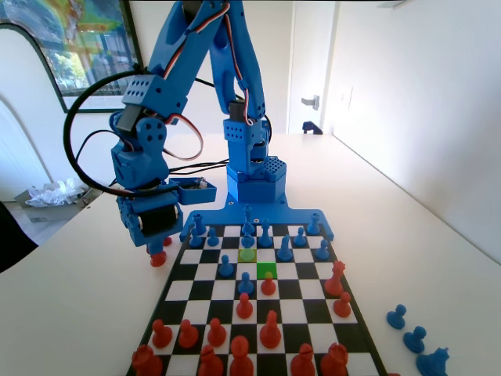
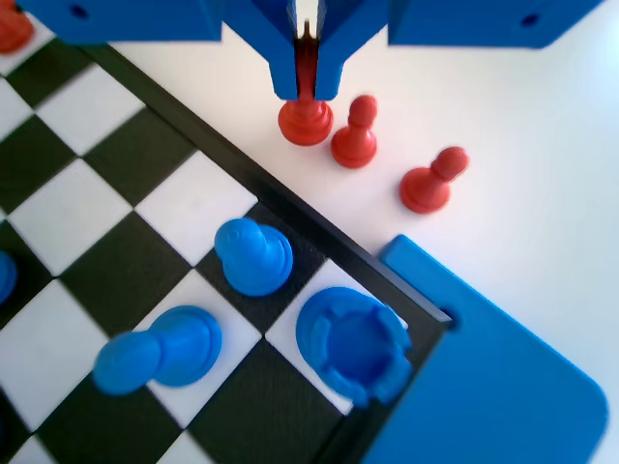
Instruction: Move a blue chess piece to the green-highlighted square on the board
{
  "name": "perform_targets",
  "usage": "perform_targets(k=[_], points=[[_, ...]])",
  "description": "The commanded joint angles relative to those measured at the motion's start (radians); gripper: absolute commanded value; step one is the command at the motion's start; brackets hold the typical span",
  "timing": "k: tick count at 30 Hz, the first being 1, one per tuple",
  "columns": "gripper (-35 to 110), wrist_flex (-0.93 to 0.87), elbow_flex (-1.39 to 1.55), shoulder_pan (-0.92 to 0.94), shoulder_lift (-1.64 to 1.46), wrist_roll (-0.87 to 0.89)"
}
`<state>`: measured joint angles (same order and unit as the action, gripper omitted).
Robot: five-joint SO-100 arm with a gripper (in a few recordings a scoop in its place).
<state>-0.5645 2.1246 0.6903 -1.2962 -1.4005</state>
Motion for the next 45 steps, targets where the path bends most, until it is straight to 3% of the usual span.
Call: perform_targets(k=[1,20,45], points=[[1,0.005,-0.048,0.0,-0.018,0.0],[1,0.034,-0.049,0.017,-0.002,-0.021],[11,0.026,-0.046,0.017,-0.002,-0.063]])
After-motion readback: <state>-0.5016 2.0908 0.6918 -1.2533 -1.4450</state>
